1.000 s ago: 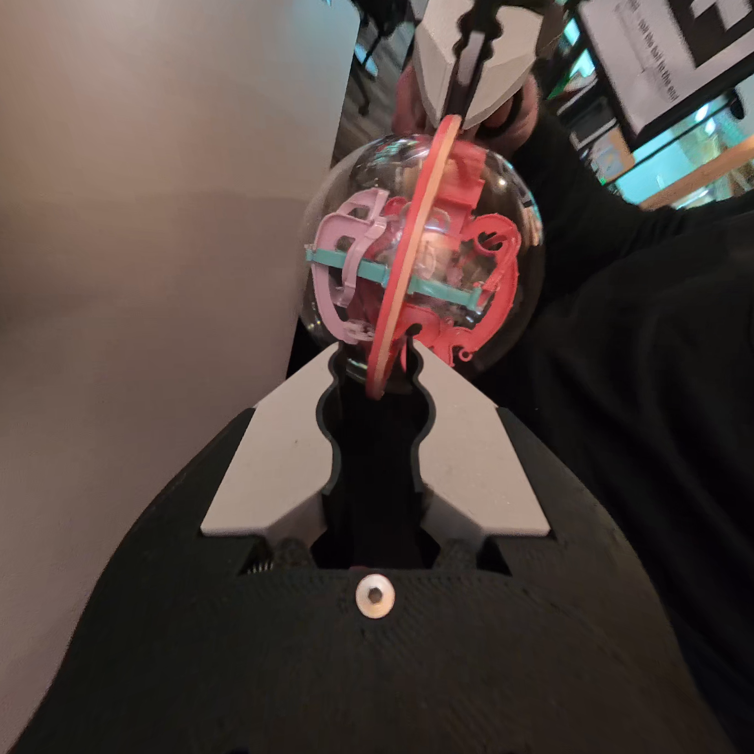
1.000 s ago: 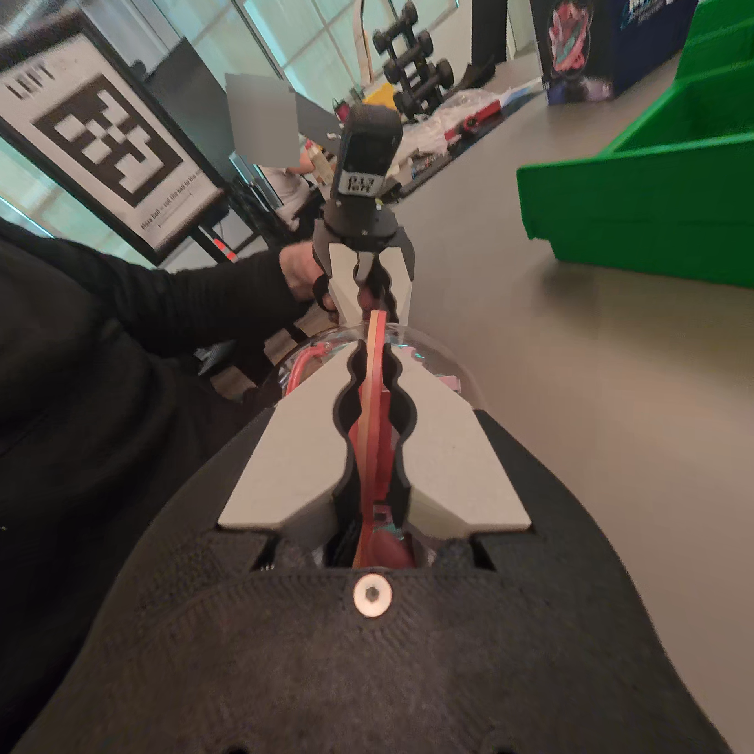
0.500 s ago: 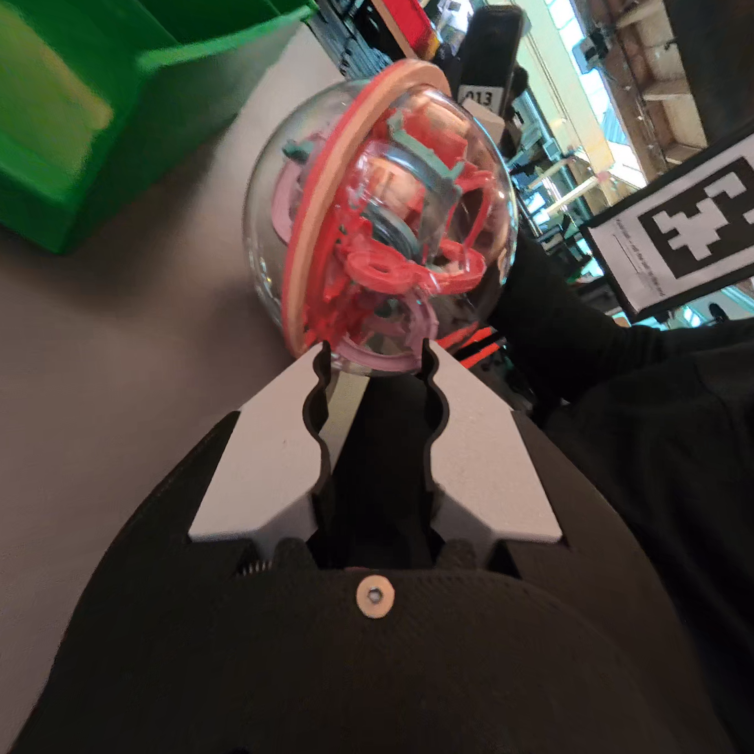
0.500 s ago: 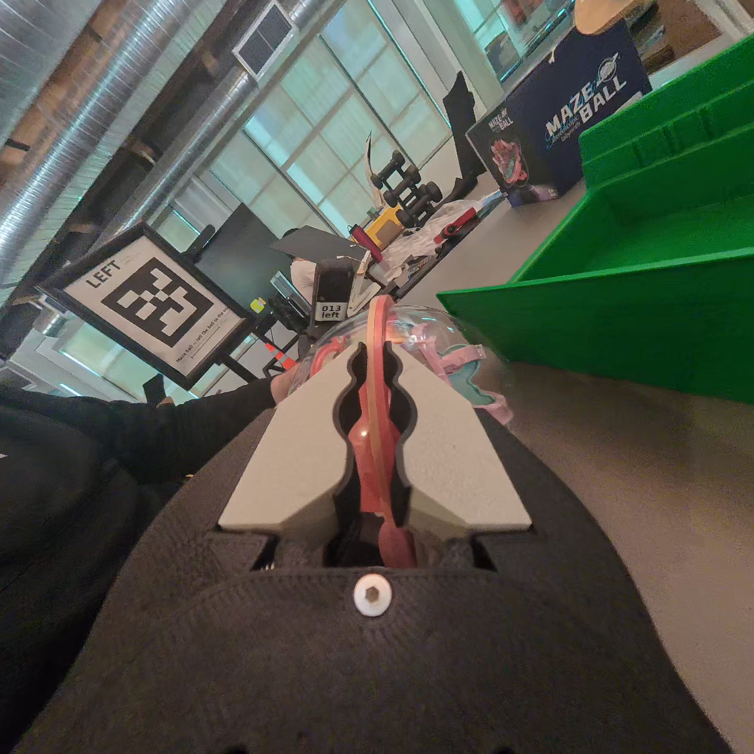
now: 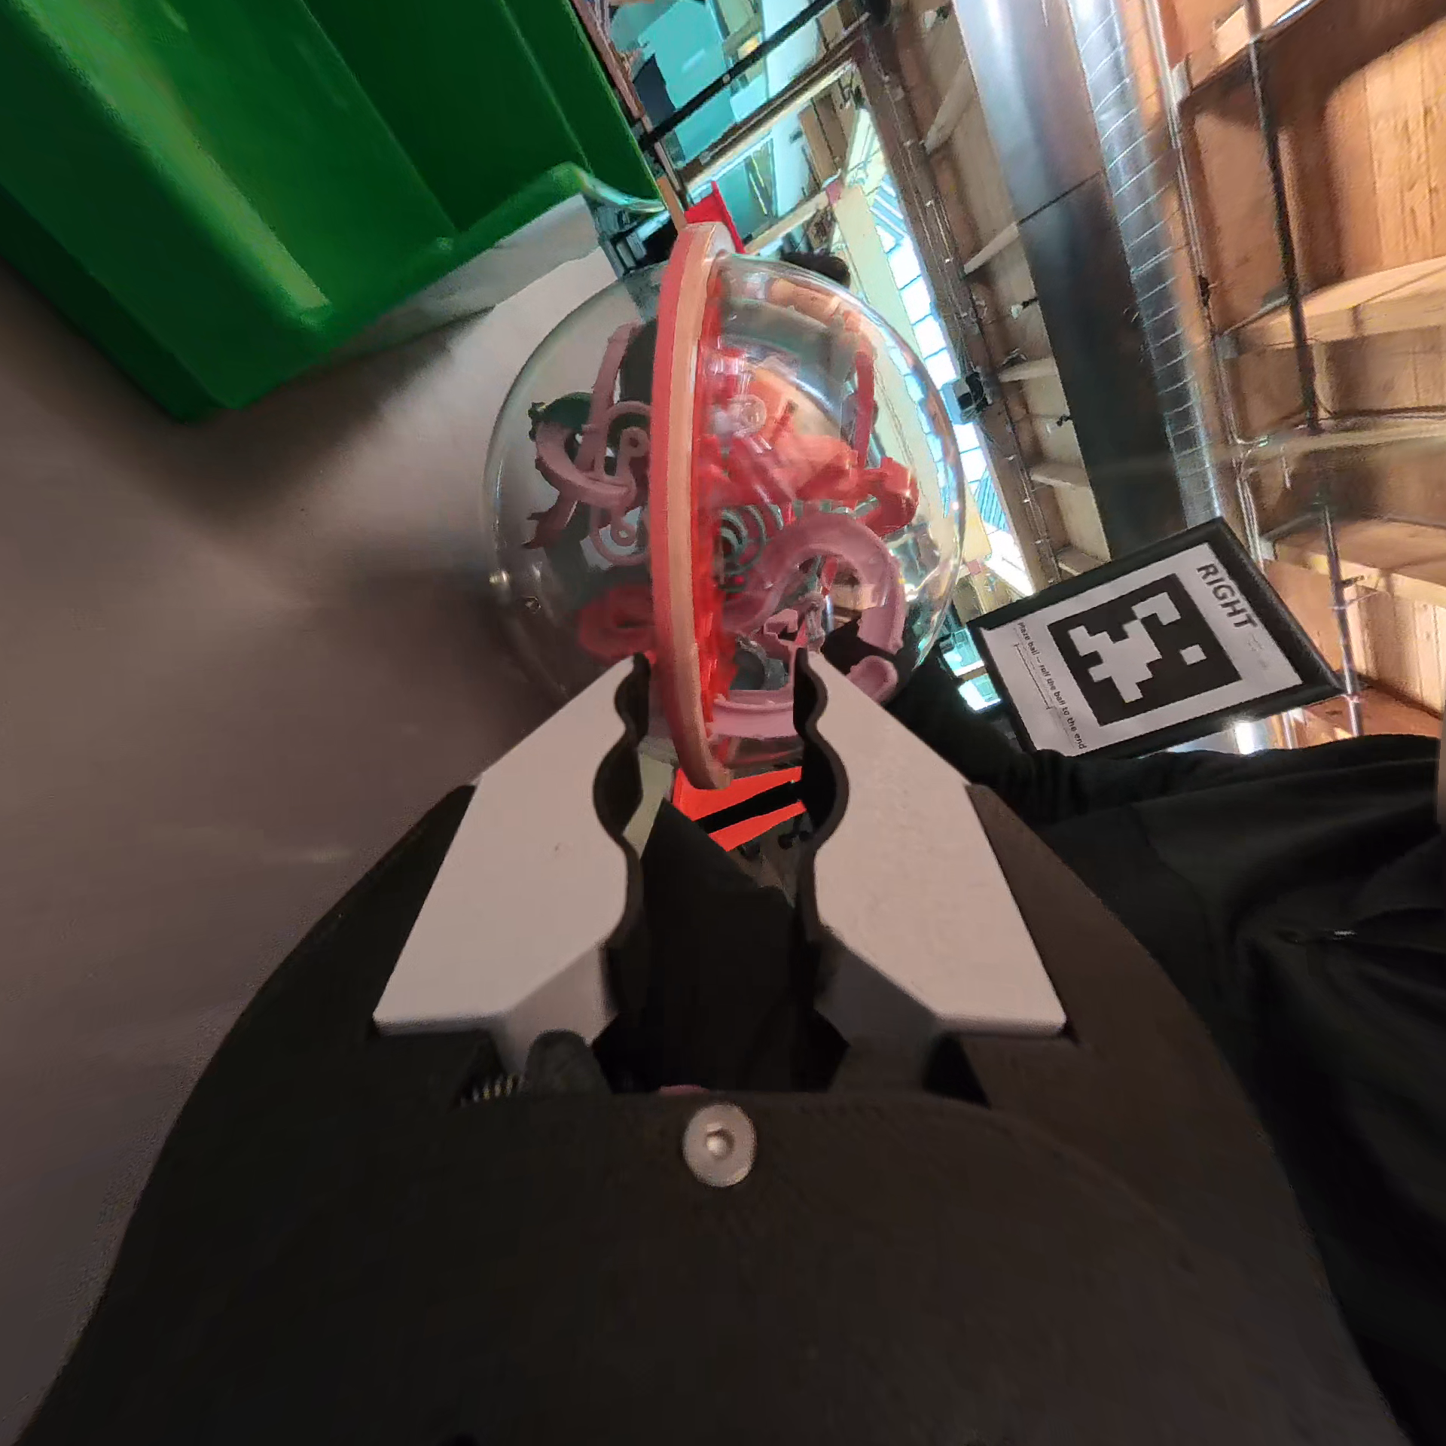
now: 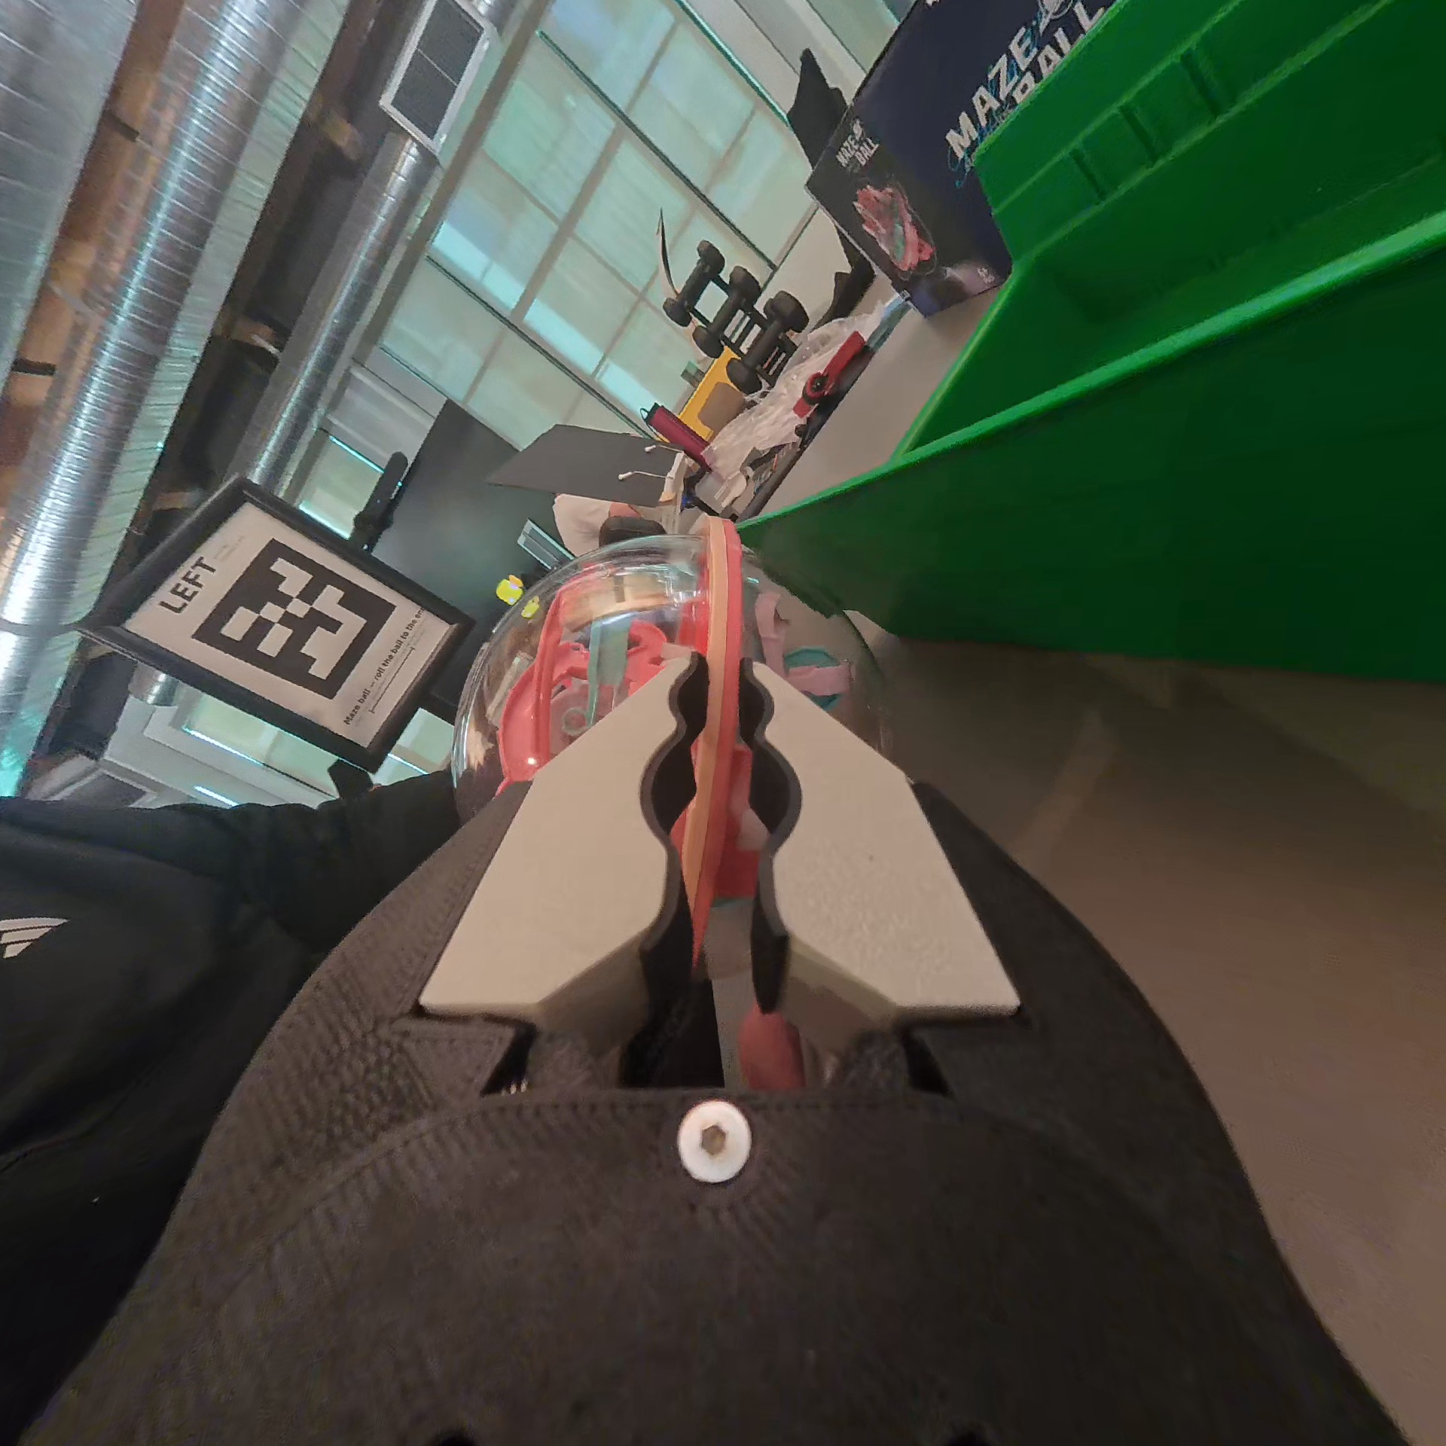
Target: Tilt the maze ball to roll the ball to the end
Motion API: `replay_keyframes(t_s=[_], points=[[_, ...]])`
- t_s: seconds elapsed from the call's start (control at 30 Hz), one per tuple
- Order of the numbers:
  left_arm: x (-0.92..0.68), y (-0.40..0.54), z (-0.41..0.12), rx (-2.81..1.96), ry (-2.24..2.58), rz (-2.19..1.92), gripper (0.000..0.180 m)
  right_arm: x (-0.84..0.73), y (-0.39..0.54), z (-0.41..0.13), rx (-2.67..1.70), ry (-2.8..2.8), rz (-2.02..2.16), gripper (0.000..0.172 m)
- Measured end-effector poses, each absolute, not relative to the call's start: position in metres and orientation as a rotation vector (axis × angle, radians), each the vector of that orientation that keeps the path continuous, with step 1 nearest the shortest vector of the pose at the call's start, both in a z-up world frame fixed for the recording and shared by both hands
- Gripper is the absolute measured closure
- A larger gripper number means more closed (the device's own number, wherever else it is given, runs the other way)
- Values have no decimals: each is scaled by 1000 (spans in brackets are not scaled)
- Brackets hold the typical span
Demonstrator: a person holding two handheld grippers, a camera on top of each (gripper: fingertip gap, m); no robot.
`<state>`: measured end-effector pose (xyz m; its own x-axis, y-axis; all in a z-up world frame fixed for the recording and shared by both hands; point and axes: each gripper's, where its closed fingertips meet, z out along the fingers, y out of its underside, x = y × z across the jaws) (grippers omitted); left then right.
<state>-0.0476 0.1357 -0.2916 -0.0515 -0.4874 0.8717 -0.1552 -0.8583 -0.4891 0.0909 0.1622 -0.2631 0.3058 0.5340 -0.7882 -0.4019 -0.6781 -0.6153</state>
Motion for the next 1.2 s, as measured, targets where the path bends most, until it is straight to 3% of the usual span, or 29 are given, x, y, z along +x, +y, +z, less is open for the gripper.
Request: replay_keyframes(t_s=[0.1,0.17,1.0,1.13,1.2], points=[[-49,134,-292,-1975,701,-2026,156,91,160,-266,-1789,-123,1502,165],[-50,133,-290,-1949,717,-2025,174,89,156,-267,-1801,-142,1531,165],[-66,131,-235,-1755,1029,-1588,174,62,122,-309,-2051,-451,1156,169],[-60,117,-229,-1705,1146,-1478,174,61,116,-316,-2106,-452,1125,168],[-56,114,-228,-1700,1169,-1432,174,68,114,-318,-2137,-399,1112,157]])
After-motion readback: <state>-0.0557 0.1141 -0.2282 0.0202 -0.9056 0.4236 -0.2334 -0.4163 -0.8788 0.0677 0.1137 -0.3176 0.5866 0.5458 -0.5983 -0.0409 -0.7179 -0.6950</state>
